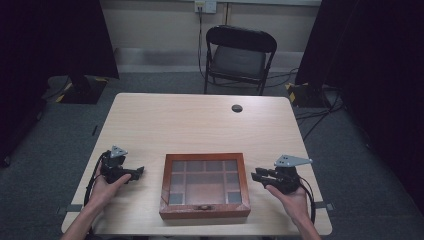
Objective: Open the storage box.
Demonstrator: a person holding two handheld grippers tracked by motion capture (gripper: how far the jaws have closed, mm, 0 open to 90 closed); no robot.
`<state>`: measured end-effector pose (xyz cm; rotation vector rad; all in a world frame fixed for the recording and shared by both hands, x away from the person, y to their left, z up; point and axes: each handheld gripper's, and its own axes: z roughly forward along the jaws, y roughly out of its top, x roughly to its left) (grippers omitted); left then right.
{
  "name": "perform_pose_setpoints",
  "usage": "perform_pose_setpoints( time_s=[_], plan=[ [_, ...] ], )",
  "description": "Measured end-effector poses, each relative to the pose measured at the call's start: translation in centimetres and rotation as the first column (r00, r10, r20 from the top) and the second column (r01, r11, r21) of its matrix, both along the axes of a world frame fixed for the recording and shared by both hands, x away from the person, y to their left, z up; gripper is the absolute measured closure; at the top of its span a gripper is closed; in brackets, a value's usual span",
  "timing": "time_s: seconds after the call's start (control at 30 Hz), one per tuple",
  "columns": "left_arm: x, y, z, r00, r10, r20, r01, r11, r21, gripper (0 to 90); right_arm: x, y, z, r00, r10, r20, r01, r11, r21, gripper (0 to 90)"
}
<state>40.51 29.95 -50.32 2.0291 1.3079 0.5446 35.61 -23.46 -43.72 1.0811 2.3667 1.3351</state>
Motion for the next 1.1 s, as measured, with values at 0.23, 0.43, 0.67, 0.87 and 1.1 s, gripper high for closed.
perform_pose_setpoints(
  time_s=[0.23, 0.43, 0.67, 0.87, 1.1],
  plan=[
    [0.0, 0.0, 0.0, 1.0000, -0.001, 0.000, 0.001, 1.0000, 0.000, 0.0, -0.8, 2.2, 0.5, 0.9959, 0.090, 0.009, -0.090, 0.9958, 0.018, 70.5],
    [0.0, 0.0, 0.0, 1.0000, 0.000, 0.000, 0.000, 1.0000, 0.000, 0.0, -1.4, 3.8, 0.9, 0.9873, 0.158, 0.012, -0.158, 0.9872, 0.018, 72.6],
    [0.0, 0.0, 0.0, 1.0000, 0.001, 0.000, -0.001, 1.0000, 0.001, 0.0, -1.9, 5.1, 1.2, 0.9761, 0.217, 0.011, -0.217, 0.9759, 0.022, 75.3],
    [0.0, 0.0, 0.0, 1.0000, 0.001, 0.000, -0.001, 1.0000, 0.000, 0.0, -2.4, 6.4, 1.4, 0.9628, 0.270, 0.015, -0.270, 0.9625, 0.023, 77.2],
    [0.0, 0.0, 0.0, 1.0000, 0.003, 0.002, -0.003, 1.0000, -0.006, 0.0, -2.8, 8.2, 1.3, 0.9427, 0.334, 0.003, -0.334, 0.9423, 0.029, 77.8]
  ],
)
